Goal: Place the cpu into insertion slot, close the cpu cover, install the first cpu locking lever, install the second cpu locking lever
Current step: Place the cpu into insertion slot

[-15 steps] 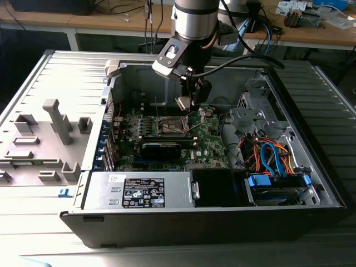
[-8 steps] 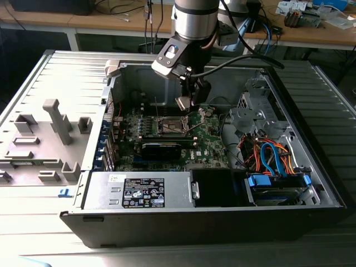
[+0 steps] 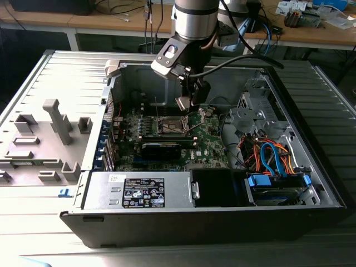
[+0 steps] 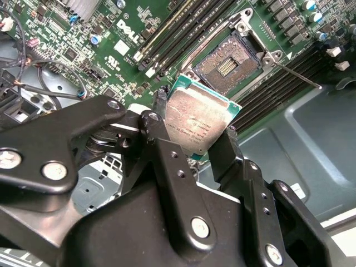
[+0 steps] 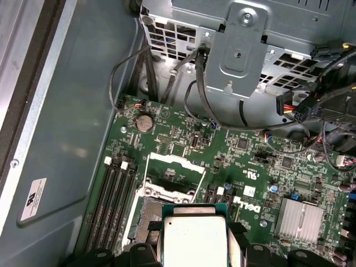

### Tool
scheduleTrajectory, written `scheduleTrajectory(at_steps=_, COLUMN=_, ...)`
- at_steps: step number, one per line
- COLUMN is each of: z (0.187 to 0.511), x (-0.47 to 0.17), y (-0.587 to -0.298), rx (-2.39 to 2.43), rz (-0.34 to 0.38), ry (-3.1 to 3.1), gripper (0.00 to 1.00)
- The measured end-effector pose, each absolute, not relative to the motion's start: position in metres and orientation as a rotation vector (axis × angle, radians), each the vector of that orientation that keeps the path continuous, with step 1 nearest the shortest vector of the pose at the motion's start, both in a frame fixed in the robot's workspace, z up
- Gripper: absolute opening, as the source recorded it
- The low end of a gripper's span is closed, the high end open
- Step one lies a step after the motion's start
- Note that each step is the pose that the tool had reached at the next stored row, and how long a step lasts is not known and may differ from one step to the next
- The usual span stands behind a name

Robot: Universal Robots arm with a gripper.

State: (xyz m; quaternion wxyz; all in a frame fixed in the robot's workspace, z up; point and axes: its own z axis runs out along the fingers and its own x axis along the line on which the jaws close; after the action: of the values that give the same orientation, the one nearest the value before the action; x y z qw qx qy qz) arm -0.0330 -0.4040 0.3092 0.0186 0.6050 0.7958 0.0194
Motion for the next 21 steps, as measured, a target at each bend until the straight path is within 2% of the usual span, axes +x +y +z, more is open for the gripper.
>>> scheduleTrajectory(at_steps=21, z=0.308, x=-0.033, y=-0.404, rx=1.956, rz=0.059, ry=2.409, gripper=0.55)
